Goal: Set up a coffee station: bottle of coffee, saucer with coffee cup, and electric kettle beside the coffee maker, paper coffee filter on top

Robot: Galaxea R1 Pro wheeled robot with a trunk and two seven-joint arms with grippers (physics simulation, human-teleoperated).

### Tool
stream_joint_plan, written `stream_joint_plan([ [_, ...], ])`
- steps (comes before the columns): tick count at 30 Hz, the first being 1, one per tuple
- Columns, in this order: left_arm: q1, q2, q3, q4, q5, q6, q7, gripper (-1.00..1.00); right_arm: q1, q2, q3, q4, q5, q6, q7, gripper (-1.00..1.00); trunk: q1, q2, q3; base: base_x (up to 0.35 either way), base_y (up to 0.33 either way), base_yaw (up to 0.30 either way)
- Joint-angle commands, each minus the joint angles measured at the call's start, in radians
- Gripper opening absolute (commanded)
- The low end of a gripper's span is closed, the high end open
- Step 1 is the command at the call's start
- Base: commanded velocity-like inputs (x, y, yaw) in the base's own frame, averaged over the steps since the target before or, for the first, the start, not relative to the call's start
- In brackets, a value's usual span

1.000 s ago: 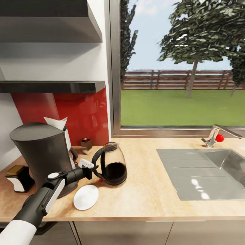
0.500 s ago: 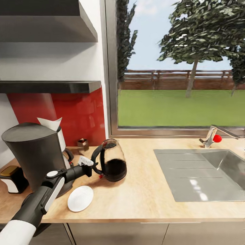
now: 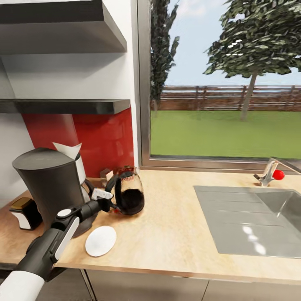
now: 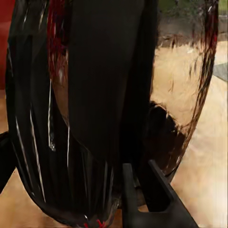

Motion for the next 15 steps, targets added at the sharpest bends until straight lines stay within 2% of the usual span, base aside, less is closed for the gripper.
stream_joint_plan([
  [1, -0.001, 0.0, -0.003, -0.006, 0.026, 0.012, -0.011, -1.0, -0.001, 0.0, 0.008, 0.0, -0.01, -0.003, -0.001, 1.0, 0.0, -0.002, -0.002, 0.0, 0.0, 0.276],
  [3, 0.001, 0.0, -0.005, -0.014, 0.028, 0.011, 0.041, -1.0, -0.001, 0.001, 0.008, 0.0, -0.01, -0.003, -0.001, 1.0, 0.0, -0.002, -0.002, 0.0, 0.0, 0.277],
  [6, 0.002, 0.0, -0.007, -0.017, 0.032, 0.012, 0.074, -1.0, -0.001, 0.001, 0.009, 0.0, -0.01, -0.003, -0.001, 1.0, 0.0, -0.002, -0.002, 0.0, 0.0, 0.235],
  [15, 0.002, 0.0, -0.011, -0.017, 0.036, 0.014, 0.083, -1.0, -0.001, 0.001, 0.008, 0.0, -0.011, -0.003, -0.001, 1.0, 0.0, -0.002, -0.002, 0.0, 0.0, 0.017],
])
